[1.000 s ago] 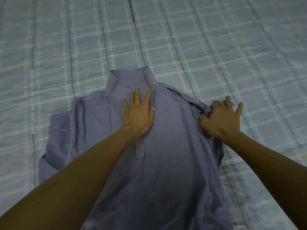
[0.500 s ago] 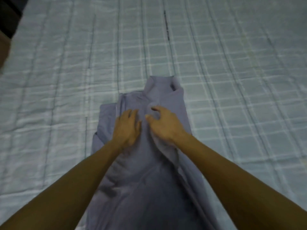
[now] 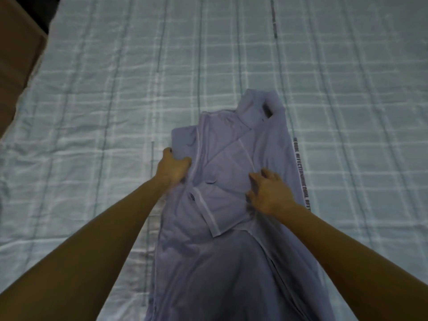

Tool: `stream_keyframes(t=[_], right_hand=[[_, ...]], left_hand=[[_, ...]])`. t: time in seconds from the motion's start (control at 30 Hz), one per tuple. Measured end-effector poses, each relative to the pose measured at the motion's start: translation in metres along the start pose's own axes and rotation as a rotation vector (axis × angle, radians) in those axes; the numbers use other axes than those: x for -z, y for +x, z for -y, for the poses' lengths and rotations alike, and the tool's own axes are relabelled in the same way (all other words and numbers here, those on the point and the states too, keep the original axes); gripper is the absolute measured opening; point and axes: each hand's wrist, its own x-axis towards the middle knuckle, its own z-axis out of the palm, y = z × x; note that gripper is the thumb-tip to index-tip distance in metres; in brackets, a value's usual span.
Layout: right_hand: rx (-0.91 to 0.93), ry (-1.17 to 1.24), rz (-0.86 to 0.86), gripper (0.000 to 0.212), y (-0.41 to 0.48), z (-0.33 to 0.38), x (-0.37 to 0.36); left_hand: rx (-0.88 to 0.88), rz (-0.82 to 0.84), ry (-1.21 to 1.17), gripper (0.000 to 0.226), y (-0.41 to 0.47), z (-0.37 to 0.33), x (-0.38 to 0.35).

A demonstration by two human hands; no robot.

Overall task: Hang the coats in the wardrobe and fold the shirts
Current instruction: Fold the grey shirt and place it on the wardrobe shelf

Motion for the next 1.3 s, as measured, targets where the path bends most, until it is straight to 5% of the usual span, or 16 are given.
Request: stream_keyframes(t=[0.1, 0.23, 0.43, 0.57, 0.7, 0.87, 1.0, 1.2, 1.3], right_hand=[[0.008, -0.043, 0.003, 0.061, 0.0, -0.005, -0.006], [-0.001, 0.057, -0.018, 0.055, -0.003, -0.003, -0.004], [-0.111, 0.429, -0.322, 0.016, -0.019, -0.023, 0.014], [-0.236, 0.52, -0.321, 0.041, -0.043, -0.043, 0.009], [-0.187, 0.517, -0.266, 0.044, -0.054, -0.05, -0.006], [0.047, 0.414, -0.253, 0.043, -0.061, -0.043, -0.024], [0.106, 0.409, -0.239, 0.041, -0.072, -0.045, -0.035], [-0.001, 0.458, -0.377, 0.03, -0.09, -0.075, -0.045], [-0.088, 0.391, -0.393, 0.03, -0.105, -0.092, -0.053]], left_hand=[[0.029, -0.059, -0.11, 0.014, -0.002, -0.018, 0.004], [-0.27, -0.261, -0.085, 0.008, -0.027, -0.047, 0.0], [-0.895, 0.081, 0.071, 0.004, -0.104, -0.101, -0.082], [-0.833, -0.056, 0.148, 0.01, -0.108, -0.085, -0.089], [-0.687, 0.033, 0.571, 0.026, -0.095, -0.034, -0.079], [-0.99, 0.168, 0.914, 0.054, -0.098, 0.015, -0.087], [-0.891, 0.279, 0.846, 0.066, -0.121, 0.019, -0.12], [-0.904, 0.449, 0.568, 0.05, -0.15, 0.004, -0.159], [-0.844, 0.351, 0.449, 0.049, -0.164, 0.016, -0.157]])
